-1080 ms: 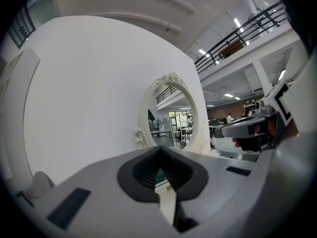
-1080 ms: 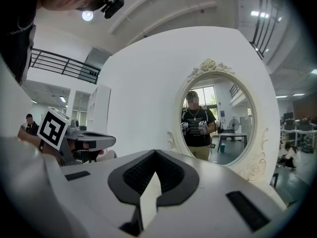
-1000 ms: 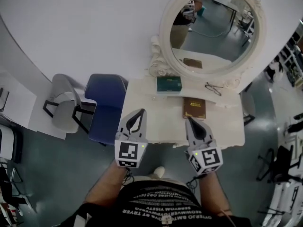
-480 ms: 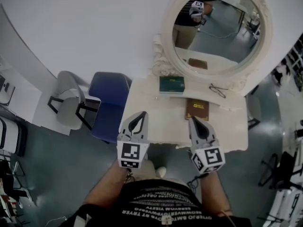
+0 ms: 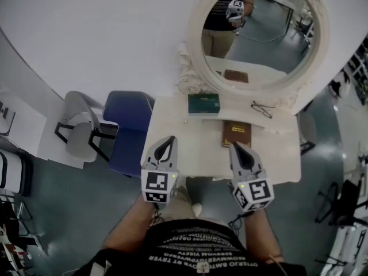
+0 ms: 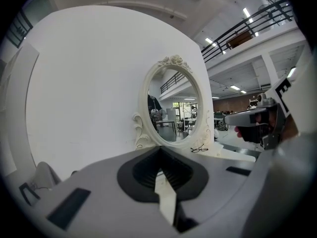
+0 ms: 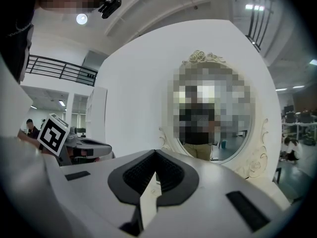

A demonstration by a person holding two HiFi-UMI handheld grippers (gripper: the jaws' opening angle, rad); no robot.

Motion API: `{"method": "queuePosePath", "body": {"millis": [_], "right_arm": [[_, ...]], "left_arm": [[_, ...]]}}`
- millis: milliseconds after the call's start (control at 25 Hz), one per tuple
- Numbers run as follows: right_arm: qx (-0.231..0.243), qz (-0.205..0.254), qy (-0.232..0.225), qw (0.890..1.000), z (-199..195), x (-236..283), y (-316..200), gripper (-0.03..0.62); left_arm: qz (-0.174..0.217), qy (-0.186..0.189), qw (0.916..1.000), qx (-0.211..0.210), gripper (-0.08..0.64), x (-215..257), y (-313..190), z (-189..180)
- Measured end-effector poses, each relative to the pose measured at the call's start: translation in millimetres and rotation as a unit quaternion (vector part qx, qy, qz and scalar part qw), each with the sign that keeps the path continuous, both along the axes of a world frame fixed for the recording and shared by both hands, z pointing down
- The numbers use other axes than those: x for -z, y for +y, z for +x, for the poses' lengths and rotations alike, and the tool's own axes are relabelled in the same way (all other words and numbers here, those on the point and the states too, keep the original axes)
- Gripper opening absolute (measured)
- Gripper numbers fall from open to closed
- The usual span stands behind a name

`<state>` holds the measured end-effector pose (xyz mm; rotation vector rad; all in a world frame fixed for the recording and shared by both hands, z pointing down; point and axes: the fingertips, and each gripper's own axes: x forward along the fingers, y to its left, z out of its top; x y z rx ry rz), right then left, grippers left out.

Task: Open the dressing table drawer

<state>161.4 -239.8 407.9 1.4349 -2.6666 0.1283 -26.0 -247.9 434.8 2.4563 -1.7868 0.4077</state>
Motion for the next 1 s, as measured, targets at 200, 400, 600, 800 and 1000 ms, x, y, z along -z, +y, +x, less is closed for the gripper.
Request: {"method": "queuePosePath", "body": {"millis": [200,400,600,800,1000], "right_arm": [[0.001,-0.004,0.002,1.0,-2.1,-6.4,-18.5,0.002],[0.004,-0.007,0.002,1.0,-8.3,-9.3,-41.2,0.002],[0.002,-0.014,0.002,1.0,-14.5,-11.9,-67.3,0.002],[-0.002,-0.021,0.0,1.0,-18.1,-18.1,-88.8,0.002],[-0.009,-0.031,-0.002,0.999,-18.8,-25.7,-103.9,0.002]], "left_arm": [[-0.019,0.005,0.9998,0.001,0.003,-20.1,-15.5,1.8],[-0.031,0.005,0.9995,0.001,0.003,-31.3,-35.9,-1.1],[-0.044,0.006,0.999,-0.002,0.002,-43.5,-60.7,-4.1],[-0.067,0.012,0.9977,-0.007,0.003,-60.3,-86.0,-6.0],[-0.095,0.016,0.9953,-0.011,0.003,-81.4,-102.5,-4.7]]}}
